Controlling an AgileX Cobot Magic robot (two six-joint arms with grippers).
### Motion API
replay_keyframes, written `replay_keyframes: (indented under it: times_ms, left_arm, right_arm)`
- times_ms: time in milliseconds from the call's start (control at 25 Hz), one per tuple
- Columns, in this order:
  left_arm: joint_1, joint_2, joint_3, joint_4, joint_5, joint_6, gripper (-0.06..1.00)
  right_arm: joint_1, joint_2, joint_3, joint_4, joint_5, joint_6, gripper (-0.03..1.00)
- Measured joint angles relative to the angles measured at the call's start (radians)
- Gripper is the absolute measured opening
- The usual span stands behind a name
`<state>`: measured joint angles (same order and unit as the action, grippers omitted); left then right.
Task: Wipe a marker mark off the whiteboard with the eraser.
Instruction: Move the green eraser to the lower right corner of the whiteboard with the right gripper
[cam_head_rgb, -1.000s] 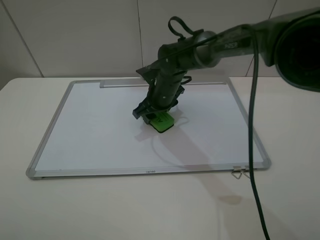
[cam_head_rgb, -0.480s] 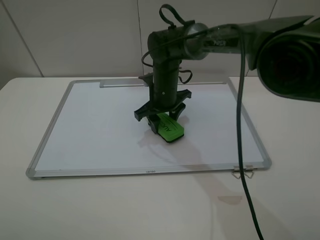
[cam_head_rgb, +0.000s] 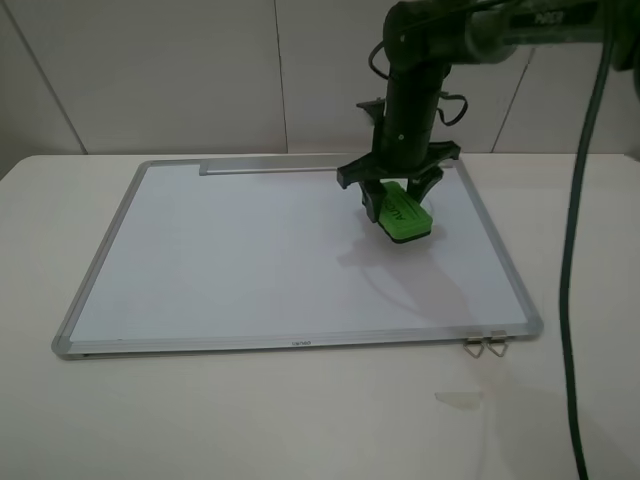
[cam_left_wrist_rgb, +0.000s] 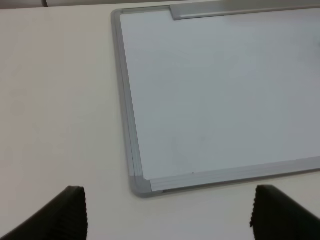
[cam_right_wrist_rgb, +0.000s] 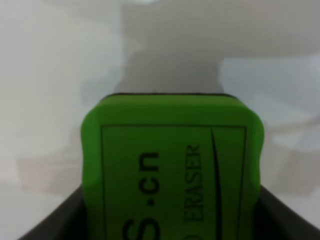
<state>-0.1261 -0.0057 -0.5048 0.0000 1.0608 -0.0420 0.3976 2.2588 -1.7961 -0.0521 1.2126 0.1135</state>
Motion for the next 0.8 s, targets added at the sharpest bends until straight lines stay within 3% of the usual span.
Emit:
replay_keyframes:
  times_ms: [280, 480, 800]
  left_arm:
    - [0.000, 0.000, 0.000, 0.000, 0.000, 0.000, 0.69]
    - [0.000, 0.000, 0.000, 0.000, 0.000, 0.000, 0.69]
    - [0.000, 0.000, 0.000, 0.000, 0.000, 0.000, 0.69]
  right_arm:
    - [-0.163, -0.149, 0.265, -0.027, -0.018, 0.015, 0.59]
    - [-0.228, -0.256, 0.436, -0.028, -0.163, 0.057, 0.59]
    - [-0.238, -0.286, 0.628, -0.023, -0.393, 0.115, 0.59]
